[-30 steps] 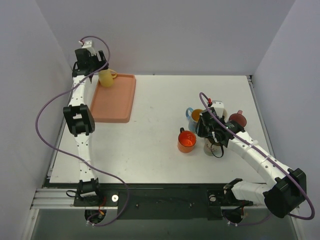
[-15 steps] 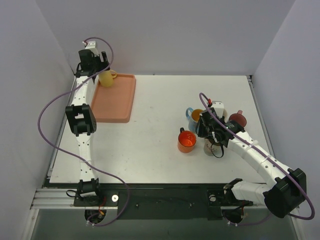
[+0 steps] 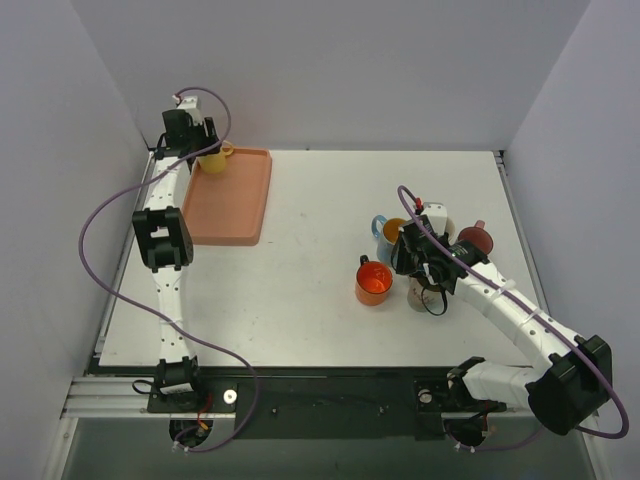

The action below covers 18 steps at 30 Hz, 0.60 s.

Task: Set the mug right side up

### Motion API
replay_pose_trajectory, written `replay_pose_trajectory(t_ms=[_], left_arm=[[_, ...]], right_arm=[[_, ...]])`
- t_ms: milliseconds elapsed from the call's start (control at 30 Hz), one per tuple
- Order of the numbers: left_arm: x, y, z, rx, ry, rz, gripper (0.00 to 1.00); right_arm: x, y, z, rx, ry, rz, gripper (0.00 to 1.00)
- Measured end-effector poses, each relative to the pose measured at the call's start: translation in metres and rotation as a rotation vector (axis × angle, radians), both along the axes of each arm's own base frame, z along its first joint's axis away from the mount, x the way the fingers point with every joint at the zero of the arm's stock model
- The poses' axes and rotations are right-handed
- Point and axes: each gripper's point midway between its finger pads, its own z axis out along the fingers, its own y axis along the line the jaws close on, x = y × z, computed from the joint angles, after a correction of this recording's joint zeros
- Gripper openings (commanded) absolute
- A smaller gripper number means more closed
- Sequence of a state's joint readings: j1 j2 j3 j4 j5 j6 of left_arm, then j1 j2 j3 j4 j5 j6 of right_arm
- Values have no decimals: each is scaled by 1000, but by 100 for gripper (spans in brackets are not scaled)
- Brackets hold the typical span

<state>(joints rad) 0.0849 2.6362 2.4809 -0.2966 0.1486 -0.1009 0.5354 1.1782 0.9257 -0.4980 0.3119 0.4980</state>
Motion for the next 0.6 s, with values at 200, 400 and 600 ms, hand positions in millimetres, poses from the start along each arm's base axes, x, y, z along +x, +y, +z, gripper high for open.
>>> replay_pose_trajectory(t_ms=[200, 400, 600], left_arm=[[0, 0, 0, 20, -4, -24, 0], [-11, -1, 0, 30, 4, -90, 0], [-74, -13, 5, 74, 84, -244, 0]], right_arm=[[0, 0, 0, 0, 0, 0, 48], [-2, -1, 0, -9, 7, 4, 49], [-1, 0, 10, -29, 4, 62, 51]])
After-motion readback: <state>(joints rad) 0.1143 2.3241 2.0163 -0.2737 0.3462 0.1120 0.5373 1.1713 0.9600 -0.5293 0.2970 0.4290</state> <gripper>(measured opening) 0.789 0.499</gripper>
